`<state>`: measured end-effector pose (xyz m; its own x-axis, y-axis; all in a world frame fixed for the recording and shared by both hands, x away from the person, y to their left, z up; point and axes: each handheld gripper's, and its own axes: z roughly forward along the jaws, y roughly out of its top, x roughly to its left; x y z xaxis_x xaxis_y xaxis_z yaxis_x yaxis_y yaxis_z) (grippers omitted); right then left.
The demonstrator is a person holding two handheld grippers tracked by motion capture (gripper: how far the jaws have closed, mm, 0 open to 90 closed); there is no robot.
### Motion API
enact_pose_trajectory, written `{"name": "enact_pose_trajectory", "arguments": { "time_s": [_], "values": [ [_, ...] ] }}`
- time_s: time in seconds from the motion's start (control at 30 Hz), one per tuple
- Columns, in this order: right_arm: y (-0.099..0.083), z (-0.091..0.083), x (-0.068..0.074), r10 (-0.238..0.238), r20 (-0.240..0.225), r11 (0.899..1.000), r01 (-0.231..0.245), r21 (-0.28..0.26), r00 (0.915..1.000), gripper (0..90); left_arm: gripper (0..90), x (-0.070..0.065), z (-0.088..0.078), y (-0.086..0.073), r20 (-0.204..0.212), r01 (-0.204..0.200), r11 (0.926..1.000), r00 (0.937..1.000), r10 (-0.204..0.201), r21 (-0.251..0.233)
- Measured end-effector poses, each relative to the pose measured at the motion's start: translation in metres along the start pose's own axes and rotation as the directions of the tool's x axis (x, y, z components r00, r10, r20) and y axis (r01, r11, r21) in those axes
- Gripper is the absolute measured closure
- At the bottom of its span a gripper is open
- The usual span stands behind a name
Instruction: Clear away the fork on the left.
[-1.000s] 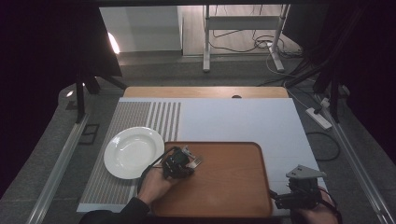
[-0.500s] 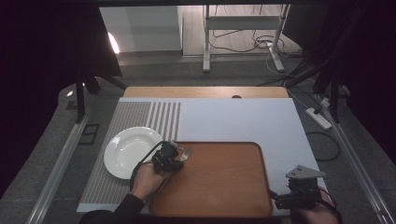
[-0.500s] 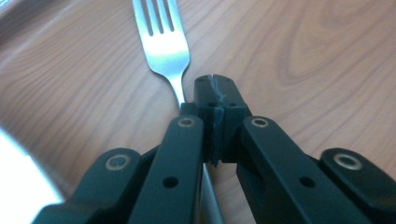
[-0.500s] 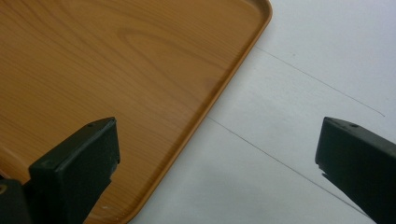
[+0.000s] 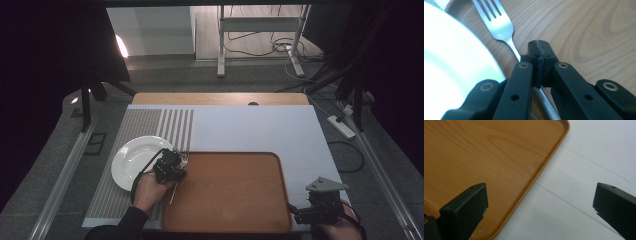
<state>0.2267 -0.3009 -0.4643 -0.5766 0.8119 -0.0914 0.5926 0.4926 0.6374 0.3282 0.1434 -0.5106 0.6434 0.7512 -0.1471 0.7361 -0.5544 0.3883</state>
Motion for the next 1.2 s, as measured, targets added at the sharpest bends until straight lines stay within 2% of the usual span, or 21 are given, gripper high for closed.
{"name": "enact_pose_trajectory", "arguments": {
  "time_s": [0.2,0.27,0.37,0.47,0.53,0.6,0.73,0.77,0.87,1.0,1.2],
  "values": [
    [0.0,0.0,0.0,0.0,0.0,1.0,0.0,0.001,1.0,0.4,87.0,0.003,-0.001,-0.001,0.02,0.012,0.9999,0.9997,-0.012,-0.005],
    [0.0,0.0,0.0,0.0,0.0,1.0,0.0,0.0,1.0,0.4,84.5,0.002,-0.003,-0.001,0.036,0.004,0.9997,0.9994,-0.003,-0.026],
    [0.0,0.0,0.0,0.001,0.0,1.0,-0.001,-0.001,1.0,0.4,75.5,-0.001,-0.01,0.001,0.016,-0.03,0.9977,0.9994,0.031,-0.062],
    [0.0,0.0,0.0,0.001,0.0,1.0,-0.001,-0.001,1.0,0.4,62.5,-0.002,-0.015,0.0,-0.009,-0.038,0.9946,0.9993,0.037,-0.096],
    [0.0,0.0,0.0,0.002,0.0,1.0,-0.002,0.0,1.0,0.4,53.7,-0.001,-0.017,-0.001,-0.006,-0.032,0.9936,0.9995,0.031,-0.109],
    [0.0,0.0,0.0,0.002,0.0,1.0,-0.002,0.0,1.0,0.4,45.8,0.002,-0.02,-0.004,0.02,-0.024,0.9894,0.9994,0.027,-0.144],
    [0.0,0.0,0.0,0.003,0.001,1.0,-0.003,0.0,1.0,0.4,27.2,0.004,-0.023,-0.005,0.021,-0.016,0.9855,0.9996,0.02,-0.169],
    [0.0,0.0,0.0,0.003,0.001,1.0,-0.003,0.0,1.0,0.4,23.8,0.005,-0.026,-0.005,0.034,-0.008,0.9815,0.9993,0.015,-0.191],
    [0.0,0.0,0.0,0.004,0.001,1.0,-0.004,0.0,1.0,0.4,16.0,0.005,-0.028,-0.006,0.032,-0.001,0.9777,0.9995,0.007,-0.21],
    [0.0,0.0,0.0,0.005,0.001,1.0,-0.005,0.0,1.0,0.4,9.2,0.003,-0.031,-0.008,0.015,-0.024,0.9761,0.9995,0.028,-0.216],
    [0.0,0.0,0.0,0.005,0.002,1.0,-0.005,-0.002,1.0,0.4,2.7,0.004,-0.036,-0.013,0.011,-0.029,0.9632,0.9994,0.033,-0.267]
  ]
}}
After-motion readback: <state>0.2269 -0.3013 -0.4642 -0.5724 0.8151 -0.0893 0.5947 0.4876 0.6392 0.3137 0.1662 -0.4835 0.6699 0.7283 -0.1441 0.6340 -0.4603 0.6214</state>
